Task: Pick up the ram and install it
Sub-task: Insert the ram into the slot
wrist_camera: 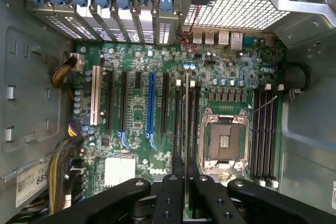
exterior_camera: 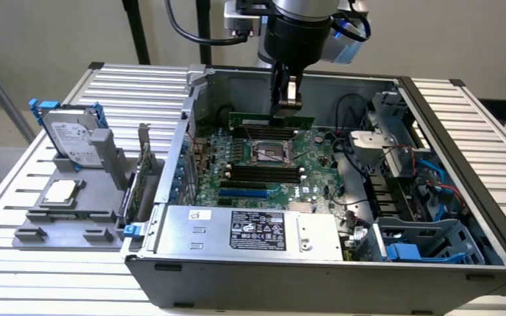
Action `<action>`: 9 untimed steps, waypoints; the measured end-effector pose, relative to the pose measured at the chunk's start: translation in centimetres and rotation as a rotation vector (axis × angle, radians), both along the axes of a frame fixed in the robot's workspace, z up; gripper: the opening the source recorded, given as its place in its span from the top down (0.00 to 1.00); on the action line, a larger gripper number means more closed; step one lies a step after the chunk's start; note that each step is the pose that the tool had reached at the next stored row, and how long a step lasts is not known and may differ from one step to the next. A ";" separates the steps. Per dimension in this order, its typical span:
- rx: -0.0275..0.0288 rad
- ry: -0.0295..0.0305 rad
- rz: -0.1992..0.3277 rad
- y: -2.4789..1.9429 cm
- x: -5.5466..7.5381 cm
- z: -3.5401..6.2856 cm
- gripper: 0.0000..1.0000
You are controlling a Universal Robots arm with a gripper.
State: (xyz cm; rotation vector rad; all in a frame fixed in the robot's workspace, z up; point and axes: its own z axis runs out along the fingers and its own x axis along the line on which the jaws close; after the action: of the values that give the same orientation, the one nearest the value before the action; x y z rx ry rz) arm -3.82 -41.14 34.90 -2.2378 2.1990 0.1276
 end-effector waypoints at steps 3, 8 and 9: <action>-0.0010 0.0000 -0.004 0.40 -0.1 -0.55 0.86; -0.0039 -0.0007 -0.016 0.80 -0.2 -1.43 0.86; -0.0048 -0.0008 -0.018 0.90 -0.2 -1.60 0.86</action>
State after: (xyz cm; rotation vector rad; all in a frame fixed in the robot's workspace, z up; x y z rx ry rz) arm -4.05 -40.25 33.30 -2.2193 2.2209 0.1215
